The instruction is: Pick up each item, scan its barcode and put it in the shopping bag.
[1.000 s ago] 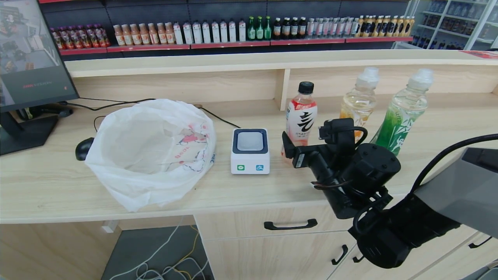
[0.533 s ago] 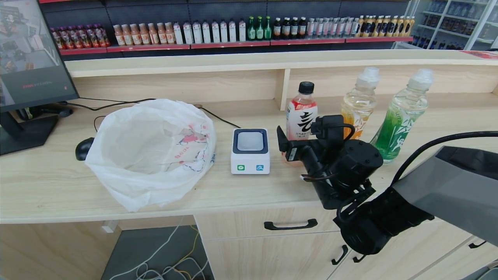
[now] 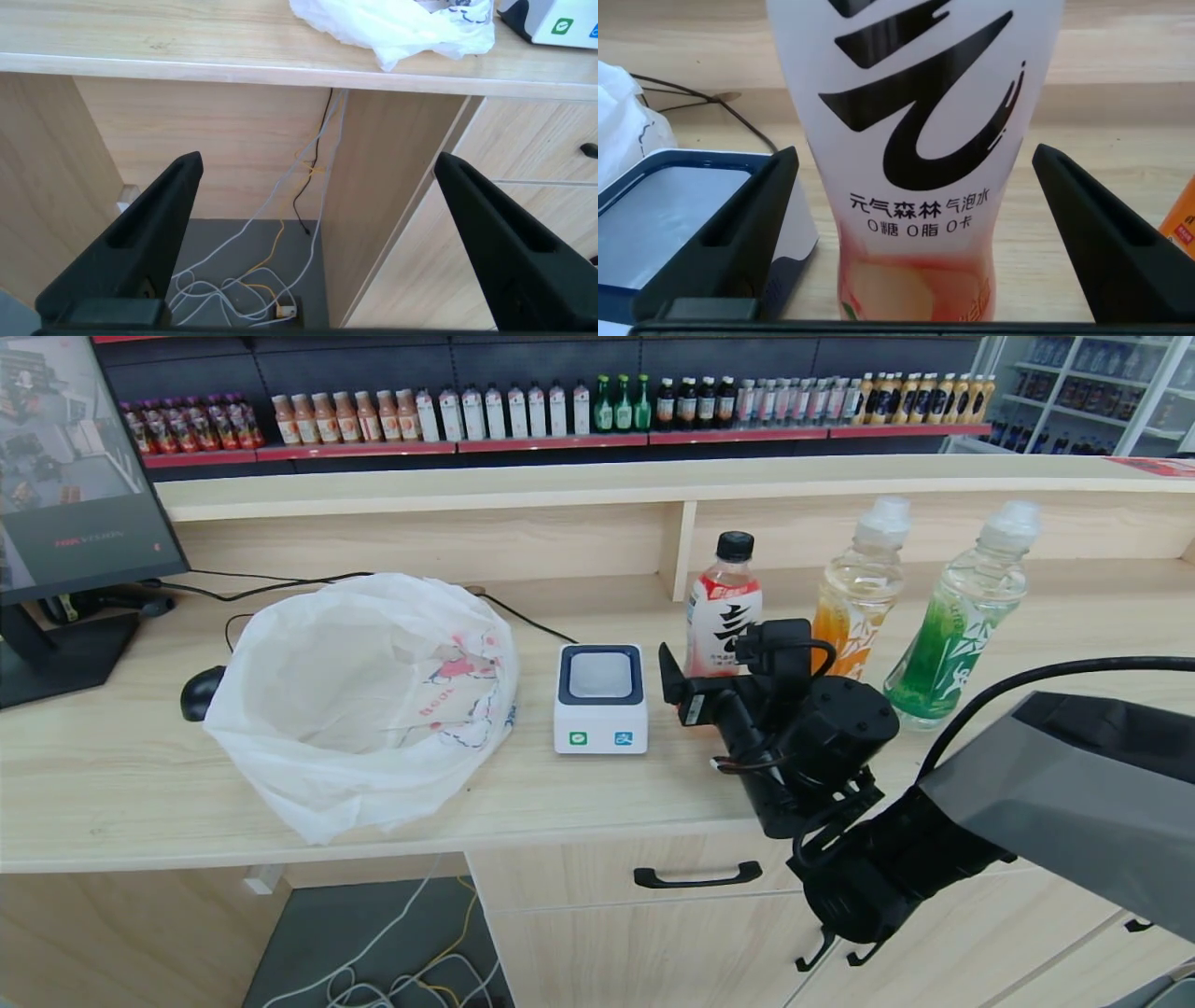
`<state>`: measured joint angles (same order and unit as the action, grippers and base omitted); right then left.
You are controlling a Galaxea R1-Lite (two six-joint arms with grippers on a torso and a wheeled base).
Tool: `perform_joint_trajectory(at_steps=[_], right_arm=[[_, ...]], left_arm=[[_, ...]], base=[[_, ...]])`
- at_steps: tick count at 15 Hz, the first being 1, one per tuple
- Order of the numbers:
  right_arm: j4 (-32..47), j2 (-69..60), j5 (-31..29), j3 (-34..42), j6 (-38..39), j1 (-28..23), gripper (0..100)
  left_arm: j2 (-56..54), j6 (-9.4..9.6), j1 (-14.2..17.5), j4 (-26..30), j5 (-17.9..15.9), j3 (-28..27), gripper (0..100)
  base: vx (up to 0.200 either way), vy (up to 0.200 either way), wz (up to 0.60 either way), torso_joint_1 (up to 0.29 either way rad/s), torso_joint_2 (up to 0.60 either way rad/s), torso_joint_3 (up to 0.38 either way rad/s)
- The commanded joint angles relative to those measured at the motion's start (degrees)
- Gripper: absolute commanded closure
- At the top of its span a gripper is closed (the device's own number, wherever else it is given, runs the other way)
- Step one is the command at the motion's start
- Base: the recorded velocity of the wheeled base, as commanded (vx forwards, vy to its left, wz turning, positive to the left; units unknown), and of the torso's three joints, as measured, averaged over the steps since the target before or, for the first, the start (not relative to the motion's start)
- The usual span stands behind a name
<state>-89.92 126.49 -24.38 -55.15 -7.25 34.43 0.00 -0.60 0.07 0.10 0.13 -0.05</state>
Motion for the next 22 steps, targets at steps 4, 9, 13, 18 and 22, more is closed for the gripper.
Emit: perform_joint_trajectory(at_steps=[4,9,13,18,22], right_arm=[[-0.08,-0.28,-0.05,-0.48,0.05,0.03,0],[-0.08,-0.10,-0.14,-2.51,0.05,0.03,0],[-0.08,-0.10,-0.14,-2.51,0.05,0.03,100],[-0.08,-0.19,-0.14,-2.24,0.05,-0.06,100],[-0.08,-0.45,-0.14,-2.24,0.05,-0.76,100]], left_arm=[[0.00,-0.02,0.01,-0.01,0.04,-0.04,0],[0.00,-0.02,0.01,-0.01,0.04,-0.04,0],[0.00,-0.02,0.01,-0.01,0.04,-0.04,0],[0.00,-0.02,0.01,-0.01,0.04,-0.04,0],[0.00,-0.02,0.01,-0.01,0.04,-0.04,0]], base=[[0.000,0.000,0.00,0.000,0.00,0.000],[0.000,0.000,0.00,0.000,0.00,0.000],[0.000,0.000,0.00,0.000,0.00,0.000],[0.000,0.000,0.00,0.000,0.00,0.000],[0.000,0.000,0.00,0.000,0.00,0.000]])
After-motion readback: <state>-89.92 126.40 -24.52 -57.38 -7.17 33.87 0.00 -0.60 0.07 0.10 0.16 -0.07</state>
